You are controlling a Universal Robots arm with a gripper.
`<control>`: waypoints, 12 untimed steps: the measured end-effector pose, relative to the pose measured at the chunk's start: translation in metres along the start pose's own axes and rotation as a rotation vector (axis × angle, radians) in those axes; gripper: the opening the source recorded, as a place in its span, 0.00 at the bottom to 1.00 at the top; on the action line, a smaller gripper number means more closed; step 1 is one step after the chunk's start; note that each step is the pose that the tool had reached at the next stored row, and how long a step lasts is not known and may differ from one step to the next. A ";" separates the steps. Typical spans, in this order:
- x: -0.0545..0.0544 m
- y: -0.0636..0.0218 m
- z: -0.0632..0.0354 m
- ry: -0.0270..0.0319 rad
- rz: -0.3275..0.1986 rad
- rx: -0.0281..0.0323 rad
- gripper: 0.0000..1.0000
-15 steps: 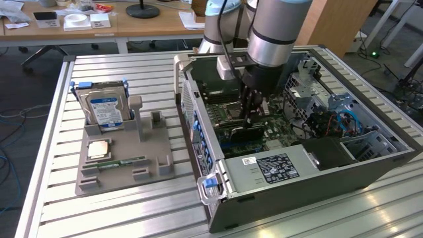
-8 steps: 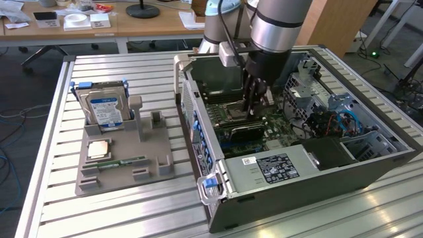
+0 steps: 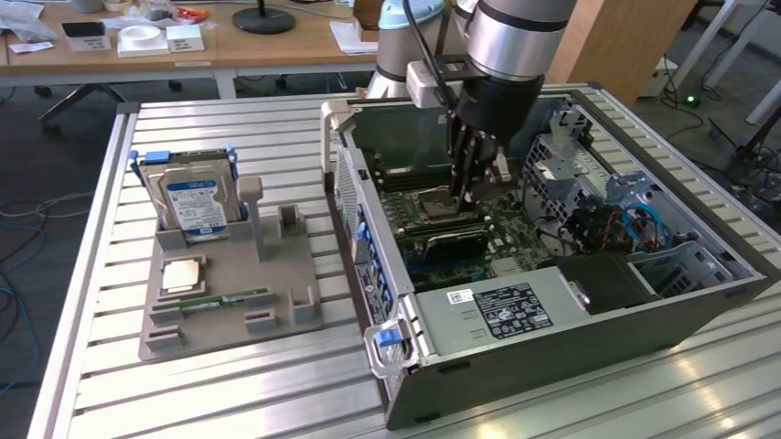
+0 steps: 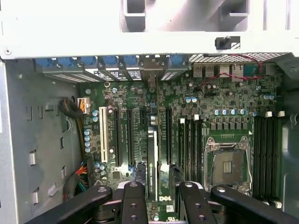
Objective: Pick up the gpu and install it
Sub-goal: 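Insert the gpu into the slot, then press down on the gpu until it lock into place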
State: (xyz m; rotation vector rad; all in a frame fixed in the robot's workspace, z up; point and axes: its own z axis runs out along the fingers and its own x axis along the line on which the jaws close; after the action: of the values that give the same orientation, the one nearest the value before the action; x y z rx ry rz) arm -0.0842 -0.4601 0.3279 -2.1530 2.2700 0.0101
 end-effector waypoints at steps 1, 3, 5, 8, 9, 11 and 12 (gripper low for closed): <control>0.000 0.0000 -0.0001 0.0003 0.000 -0.0001 0.34; 0.000 0.0000 -0.0001 0.0002 0.000 -0.0001 0.34; 0.000 0.0000 -0.0001 0.0002 0.000 -0.0001 0.34; 0.000 0.0000 -0.0001 0.0002 0.000 -0.0001 0.34; 0.000 0.0000 -0.0001 0.0002 0.000 0.0000 0.34; 0.000 0.0000 -0.0001 0.0002 0.000 -0.0001 0.34; 0.000 0.0000 -0.0001 0.0002 0.000 -0.0001 0.32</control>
State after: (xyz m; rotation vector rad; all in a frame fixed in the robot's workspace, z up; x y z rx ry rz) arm -0.0842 -0.4601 0.3281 -2.1532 2.2701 0.0100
